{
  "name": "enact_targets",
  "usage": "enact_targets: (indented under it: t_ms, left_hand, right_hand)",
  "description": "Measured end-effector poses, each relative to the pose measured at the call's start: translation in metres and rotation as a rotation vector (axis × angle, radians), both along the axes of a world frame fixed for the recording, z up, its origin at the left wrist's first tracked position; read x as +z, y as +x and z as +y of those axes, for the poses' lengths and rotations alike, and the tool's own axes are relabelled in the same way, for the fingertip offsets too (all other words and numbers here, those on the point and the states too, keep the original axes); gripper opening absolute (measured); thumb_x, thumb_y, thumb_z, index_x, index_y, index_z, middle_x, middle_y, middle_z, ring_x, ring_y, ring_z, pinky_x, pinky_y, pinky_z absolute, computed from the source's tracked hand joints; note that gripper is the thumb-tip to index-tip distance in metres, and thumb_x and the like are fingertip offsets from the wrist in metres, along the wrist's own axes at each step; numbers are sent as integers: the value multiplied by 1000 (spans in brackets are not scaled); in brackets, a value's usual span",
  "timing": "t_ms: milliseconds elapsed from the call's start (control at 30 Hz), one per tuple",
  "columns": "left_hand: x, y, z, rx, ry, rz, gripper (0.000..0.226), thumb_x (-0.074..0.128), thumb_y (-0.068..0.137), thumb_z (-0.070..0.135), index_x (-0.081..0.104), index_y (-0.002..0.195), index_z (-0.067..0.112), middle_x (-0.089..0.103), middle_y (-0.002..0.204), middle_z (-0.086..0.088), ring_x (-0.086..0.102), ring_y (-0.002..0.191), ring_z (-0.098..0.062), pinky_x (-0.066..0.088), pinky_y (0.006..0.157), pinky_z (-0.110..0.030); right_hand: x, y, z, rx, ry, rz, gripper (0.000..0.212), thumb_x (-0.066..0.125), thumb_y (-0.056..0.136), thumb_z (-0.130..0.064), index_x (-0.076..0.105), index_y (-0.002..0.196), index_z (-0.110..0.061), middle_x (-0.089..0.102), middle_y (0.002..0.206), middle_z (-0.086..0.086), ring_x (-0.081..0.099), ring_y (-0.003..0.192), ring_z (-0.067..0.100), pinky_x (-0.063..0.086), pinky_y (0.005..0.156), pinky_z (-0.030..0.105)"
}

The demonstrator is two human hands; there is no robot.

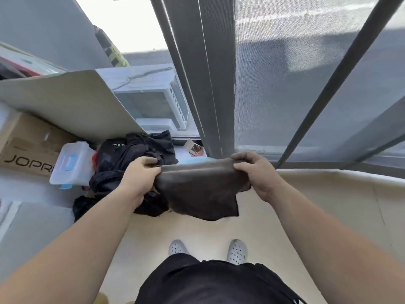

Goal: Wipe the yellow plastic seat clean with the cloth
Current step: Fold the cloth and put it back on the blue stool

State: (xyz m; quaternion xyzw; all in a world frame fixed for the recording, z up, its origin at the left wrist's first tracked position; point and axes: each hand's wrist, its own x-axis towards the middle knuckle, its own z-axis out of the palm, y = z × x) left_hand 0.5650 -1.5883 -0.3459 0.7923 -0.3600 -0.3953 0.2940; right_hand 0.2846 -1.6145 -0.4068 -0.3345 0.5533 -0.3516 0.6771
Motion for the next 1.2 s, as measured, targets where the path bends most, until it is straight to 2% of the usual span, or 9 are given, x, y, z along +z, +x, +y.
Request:
enact_targets:
  t_ms: [100, 267, 400, 567, 733, 867, 967, 1067, 1200]
  left_hand:
    - [-8, -1, -2, 59, -119, 102, 17, 62, 92, 9, 63, 104, 21, 59, 82, -12, 51, 52, -21, 44, 45, -29]
    - [-13, 3, -10, -72, -111, 267, 22, 62, 90, 5, 78, 93, 20, 74, 98, -12, 67, 91, -33, 51, 81, -36]
    - [-21, 13, -16, -511, -41, -177, 41, 77, 72, 12, 72, 109, 29, 68, 106, 9, 64, 101, -12, 49, 93, -28]
    - [-37, 35, -35, -650, -243, -575, 21, 69, 76, 3, 75, 93, 16, 54, 85, 4, 54, 81, -17, 47, 80, -31]
    - [-63, 85, -59, -516, -137, -249, 20, 64, 81, 3, 75, 84, 20, 62, 105, 8, 58, 102, -12, 46, 94, -32]
    - [-75, 115, -73, -343, 30, 166, 20, 48, 85, 16, 63, 75, 24, 56, 74, -2, 49, 72, -21, 38, 71, -35]
    - [-87, 132, -83, -227, 63, 291, 23, 44, 84, 16, 65, 75, 21, 53, 74, -6, 45, 75, -24, 36, 69, -36]
    - [-104, 137, -92, -224, 127, 303, 25, 44, 90, 18, 69, 88, 19, 60, 87, -7, 52, 85, -23, 43, 66, -29]
    - [-153, 144, -98, -244, 215, 173, 24, 40, 99, 18, 64, 100, 17, 63, 102, -8, 56, 89, -24, 44, 63, -29]
  right_hand:
    - [8, -13, -4, -12, 22, -1, 39, 46, 90, 1, 77, 88, -21, 55, 75, 4, 47, 65, 22, 46, 54, 32]
    - [3, -21, -12, 59, -162, 247, 31, 56, 91, 3, 76, 96, -20, 72, 94, 5, 62, 80, 25, 57, 72, 42]
    - [4, -16, -19, 243, -388, 797, 24, 66, 86, -5, 75, 105, -17, 58, 103, -2, 58, 107, 22, 41, 95, 22]
    - [11, 9, -23, 173, -337, 771, 32, 78, 80, -13, 75, 111, -19, 52, 108, -1, 56, 106, 15, 39, 96, 17]
    - [12, 36, -27, 277, -323, 820, 45, 75, 74, -4, 73, 112, -29, 47, 96, -13, 52, 100, 14, 38, 86, 13]
    - [-4, 54, -41, 386, -370, 1068, 7, 79, 82, -18, 72, 79, -16, 43, 85, -6, 50, 94, 21, 28, 74, 20]
    - [-9, 61, -52, 281, -168, 773, 28, 72, 90, -21, 60, 79, 1, 51, 87, 6, 49, 83, 16, 37, 73, 26]
    - [-24, 74, -54, 211, 36, 384, 22, 62, 98, -15, 57, 92, 6, 53, 85, 13, 56, 84, 23, 55, 95, 48]
    - [-84, 94, -51, 131, 159, 385, 18, 67, 95, -20, 58, 88, -5, 54, 86, 16, 61, 81, 28, 58, 86, 59]
